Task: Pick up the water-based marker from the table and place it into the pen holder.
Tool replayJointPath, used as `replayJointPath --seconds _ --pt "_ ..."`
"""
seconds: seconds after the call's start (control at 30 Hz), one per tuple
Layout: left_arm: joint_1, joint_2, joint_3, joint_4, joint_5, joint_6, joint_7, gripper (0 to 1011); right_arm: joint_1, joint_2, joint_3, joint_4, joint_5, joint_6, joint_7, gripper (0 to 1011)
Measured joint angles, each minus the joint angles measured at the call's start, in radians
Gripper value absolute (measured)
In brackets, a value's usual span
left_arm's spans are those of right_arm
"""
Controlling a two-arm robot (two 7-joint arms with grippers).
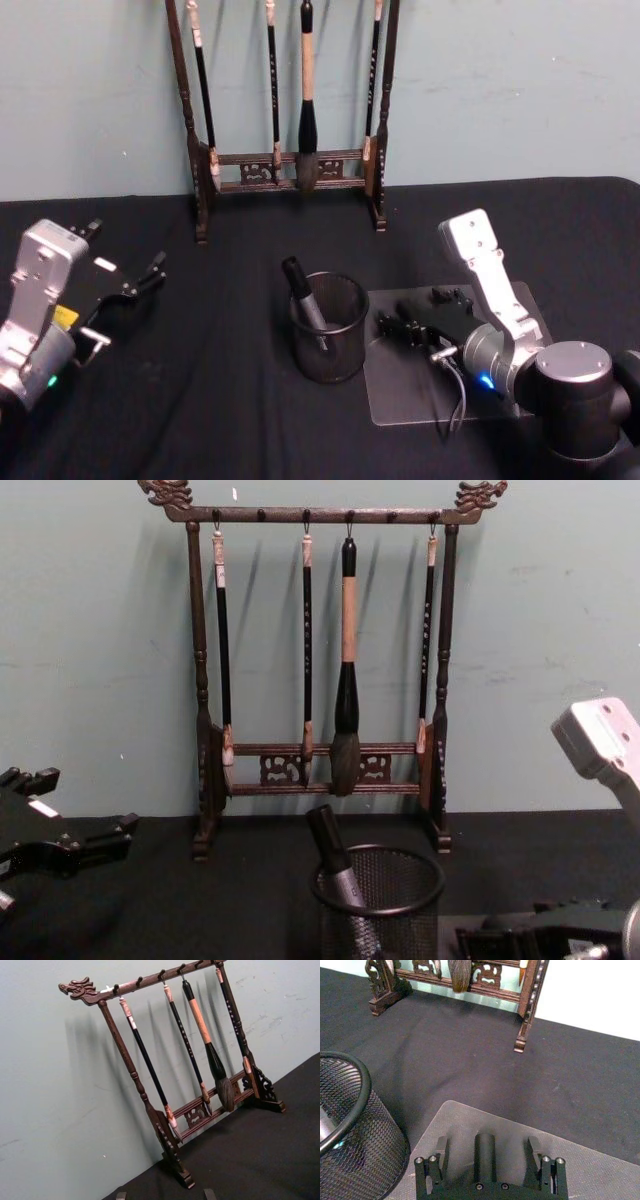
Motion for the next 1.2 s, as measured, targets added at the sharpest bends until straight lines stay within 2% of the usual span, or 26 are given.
replayJointPath --seconds 0.37,1.2 --pt "0.0 0.0 0.0 0.0 0.0 0.0 0.0 1001 0.007 -0.014 0.011 0.016 -0.017 0.001 0.011 1003" --pt "0.0 0.0 0.0 0.0 0.0 0.0 0.0 1001 0.007 -0.021 0.018 0.024 -0.027 0.007 0.027 1002"
